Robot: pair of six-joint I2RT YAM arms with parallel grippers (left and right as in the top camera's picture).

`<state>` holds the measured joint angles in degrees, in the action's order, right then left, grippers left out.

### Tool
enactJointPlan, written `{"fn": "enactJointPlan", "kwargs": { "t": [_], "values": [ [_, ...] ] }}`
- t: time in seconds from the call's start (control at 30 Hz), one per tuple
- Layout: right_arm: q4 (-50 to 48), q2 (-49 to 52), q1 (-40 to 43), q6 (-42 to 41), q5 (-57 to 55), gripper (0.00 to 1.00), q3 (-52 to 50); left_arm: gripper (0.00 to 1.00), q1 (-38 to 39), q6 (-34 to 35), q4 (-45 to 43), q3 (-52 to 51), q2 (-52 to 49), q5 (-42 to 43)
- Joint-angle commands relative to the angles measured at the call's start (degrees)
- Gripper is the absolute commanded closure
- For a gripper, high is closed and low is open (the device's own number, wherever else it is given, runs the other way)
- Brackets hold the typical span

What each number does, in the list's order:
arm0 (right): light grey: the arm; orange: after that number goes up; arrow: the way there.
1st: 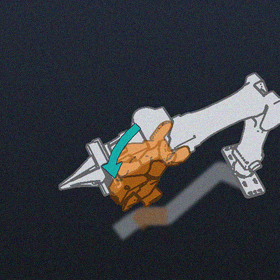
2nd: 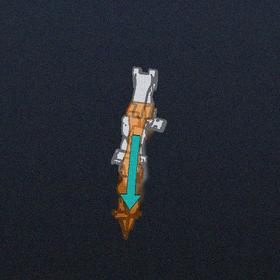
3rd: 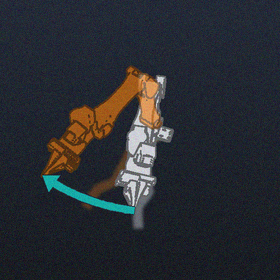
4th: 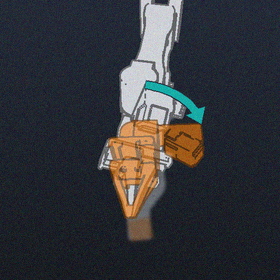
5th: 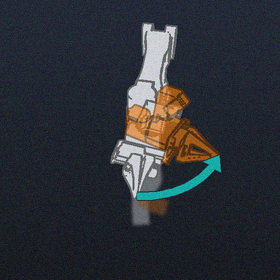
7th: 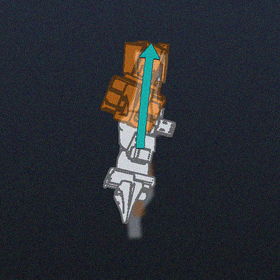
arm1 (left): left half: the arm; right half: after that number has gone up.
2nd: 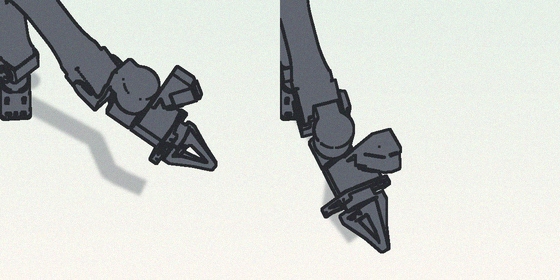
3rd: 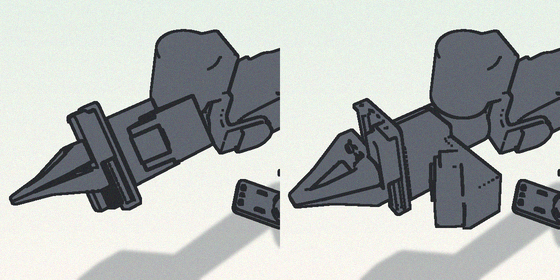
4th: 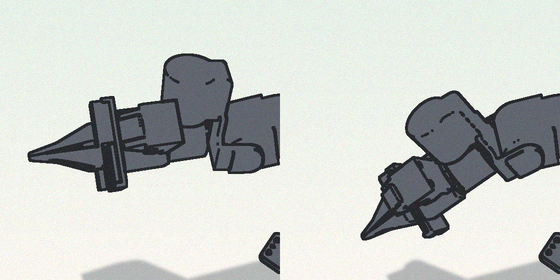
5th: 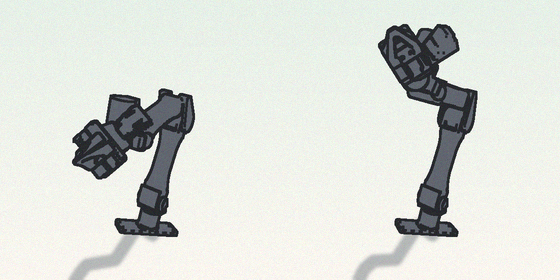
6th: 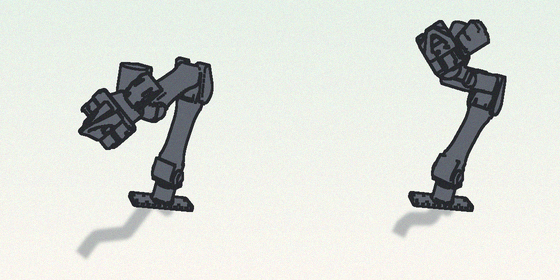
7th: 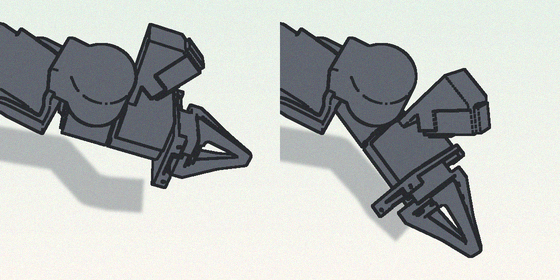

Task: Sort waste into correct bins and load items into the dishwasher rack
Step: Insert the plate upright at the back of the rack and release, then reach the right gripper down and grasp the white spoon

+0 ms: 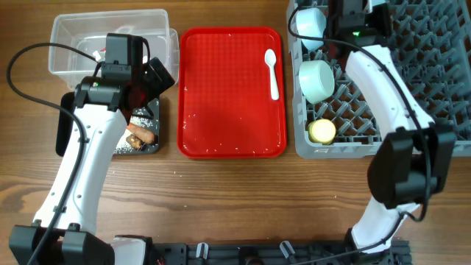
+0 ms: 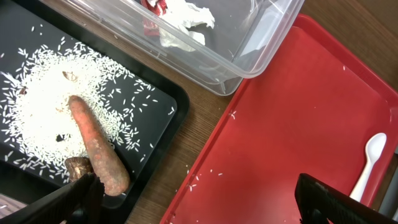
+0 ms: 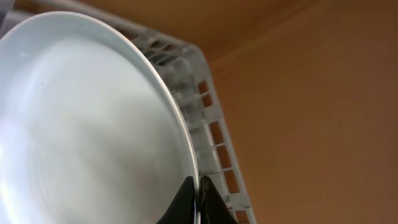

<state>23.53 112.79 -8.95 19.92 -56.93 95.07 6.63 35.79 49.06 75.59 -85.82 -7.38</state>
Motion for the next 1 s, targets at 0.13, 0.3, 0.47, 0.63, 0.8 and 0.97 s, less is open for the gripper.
{"fn": "enactJointPlan", "kwargs": {
  "t": [0.13,0.3,0.47,0.63,0.8,0.97],
  "values": [
    [0.74,2.27,-0.09,-1.40,10.05,0.25,-0.46,0.00,-0.04,-1.07,0.02,0.26,0.55,0.28],
    [3.56,-0.90,-1.31,-7.17,15.91,0.01,-0.44,0.00,-0.04,-1.07,0.02,0.26,0.55,0.26],
    [8.66,-8.52,-5.42,-14.56,36.04,0.00,-0.37,0.00,-0.04,-1.07,0.02,0.26,0.55,0.26],
    [8.55,-13.29,-9.97,-15.98,66.10,0.00,-0.39,0.00,-0.04,-1.07,0.02,0.26,0.55,0.28],
    [3.50,-11.17,-11.69,-25.73,68.57,0.07,-1.03,0.00,-0.04,-1.07,0.02,0.26,0.55,0.28],
    [2.82,-5.11,-11.89,-31.52,56.92,0.19,-1.01,0.00,-0.04,-1.07,0.02,0.26,0.55,0.26]
  ]
}}
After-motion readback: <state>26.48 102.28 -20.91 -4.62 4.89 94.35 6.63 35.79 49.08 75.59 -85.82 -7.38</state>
